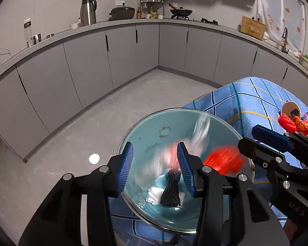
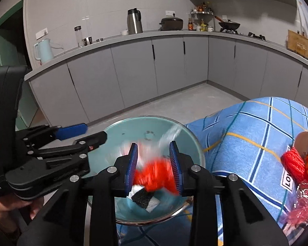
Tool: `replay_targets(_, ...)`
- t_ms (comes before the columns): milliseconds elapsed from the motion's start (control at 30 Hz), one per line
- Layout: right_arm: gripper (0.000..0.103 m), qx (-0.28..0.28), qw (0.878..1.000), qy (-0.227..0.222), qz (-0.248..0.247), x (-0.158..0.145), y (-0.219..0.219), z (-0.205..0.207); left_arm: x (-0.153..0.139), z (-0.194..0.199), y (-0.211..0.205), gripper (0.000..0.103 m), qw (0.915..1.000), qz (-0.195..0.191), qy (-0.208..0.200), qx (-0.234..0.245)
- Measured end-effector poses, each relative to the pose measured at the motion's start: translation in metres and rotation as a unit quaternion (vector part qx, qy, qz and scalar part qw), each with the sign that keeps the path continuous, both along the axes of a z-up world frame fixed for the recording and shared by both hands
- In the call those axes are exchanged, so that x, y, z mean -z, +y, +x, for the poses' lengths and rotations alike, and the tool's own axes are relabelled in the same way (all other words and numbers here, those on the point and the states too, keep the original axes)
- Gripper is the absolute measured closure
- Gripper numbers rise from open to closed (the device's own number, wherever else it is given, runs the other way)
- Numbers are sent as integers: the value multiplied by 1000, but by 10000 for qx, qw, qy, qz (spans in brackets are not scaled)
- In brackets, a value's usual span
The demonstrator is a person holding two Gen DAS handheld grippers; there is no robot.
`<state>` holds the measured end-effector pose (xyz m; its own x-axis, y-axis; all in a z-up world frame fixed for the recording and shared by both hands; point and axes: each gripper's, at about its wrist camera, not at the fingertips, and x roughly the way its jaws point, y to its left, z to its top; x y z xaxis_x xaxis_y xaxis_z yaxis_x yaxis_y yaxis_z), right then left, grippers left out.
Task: Collect trash
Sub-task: 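Open both grippers to drop the clear and red bags into the bucket, then grasp the patterned cloth with the right gripper and lift it from the pile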
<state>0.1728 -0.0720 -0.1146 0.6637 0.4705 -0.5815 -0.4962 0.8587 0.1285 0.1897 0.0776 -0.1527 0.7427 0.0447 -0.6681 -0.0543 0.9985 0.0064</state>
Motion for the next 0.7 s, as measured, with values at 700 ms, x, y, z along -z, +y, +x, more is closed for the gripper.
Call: replay_targets(700,60,861,9959,-267,-14,-26,-83,-48,-25,-17,-44,27,9986,94,-287,424)
